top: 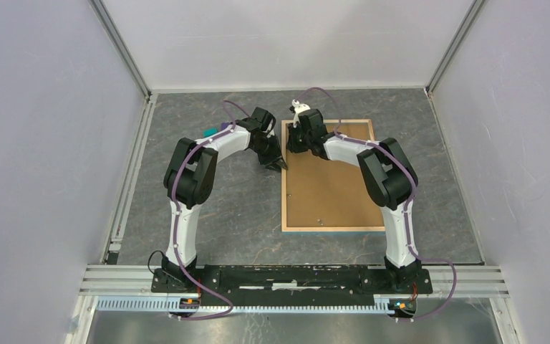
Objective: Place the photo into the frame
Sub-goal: Install the photo frame at the center of the board, then adjust the photo frame at the center of the board.
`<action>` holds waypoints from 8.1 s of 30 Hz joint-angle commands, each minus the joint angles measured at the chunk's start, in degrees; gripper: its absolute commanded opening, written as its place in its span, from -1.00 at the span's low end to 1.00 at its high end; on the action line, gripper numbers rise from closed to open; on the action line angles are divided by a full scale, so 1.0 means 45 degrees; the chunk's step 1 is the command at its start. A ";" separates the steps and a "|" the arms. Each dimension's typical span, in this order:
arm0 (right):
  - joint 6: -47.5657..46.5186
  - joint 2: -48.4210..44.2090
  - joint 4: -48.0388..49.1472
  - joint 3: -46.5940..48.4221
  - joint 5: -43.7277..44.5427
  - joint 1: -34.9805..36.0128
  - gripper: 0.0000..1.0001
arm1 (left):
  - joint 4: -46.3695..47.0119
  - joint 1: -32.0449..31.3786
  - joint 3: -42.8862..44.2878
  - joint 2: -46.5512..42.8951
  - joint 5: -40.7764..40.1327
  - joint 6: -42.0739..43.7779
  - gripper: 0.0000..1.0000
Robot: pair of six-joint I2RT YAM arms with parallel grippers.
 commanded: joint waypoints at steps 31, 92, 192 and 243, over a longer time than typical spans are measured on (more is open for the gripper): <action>-0.6146 0.3757 -0.5144 0.4912 -0.8632 -0.0005 -0.88 | -0.1028 -0.0173 0.0265 0.0207 -0.0280 0.0252 -0.91; 0.0134 0.1745 0.0395 0.2971 -0.8283 -0.1828 -0.25 | -0.0626 0.0632 0.0212 -0.0038 -0.0878 0.1180 -0.58; 0.6117 -1.8591 -0.3509 -1.7532 0.2910 -0.0261 -0.89 | 0.0189 -0.0740 -0.2351 -0.1438 -0.3269 -0.3146 0.02; 0.4684 -0.5220 0.7097 -1.0210 -0.1482 0.0056 -0.09 | -0.0463 -0.1886 0.0885 0.0439 -0.3473 0.3437 -0.96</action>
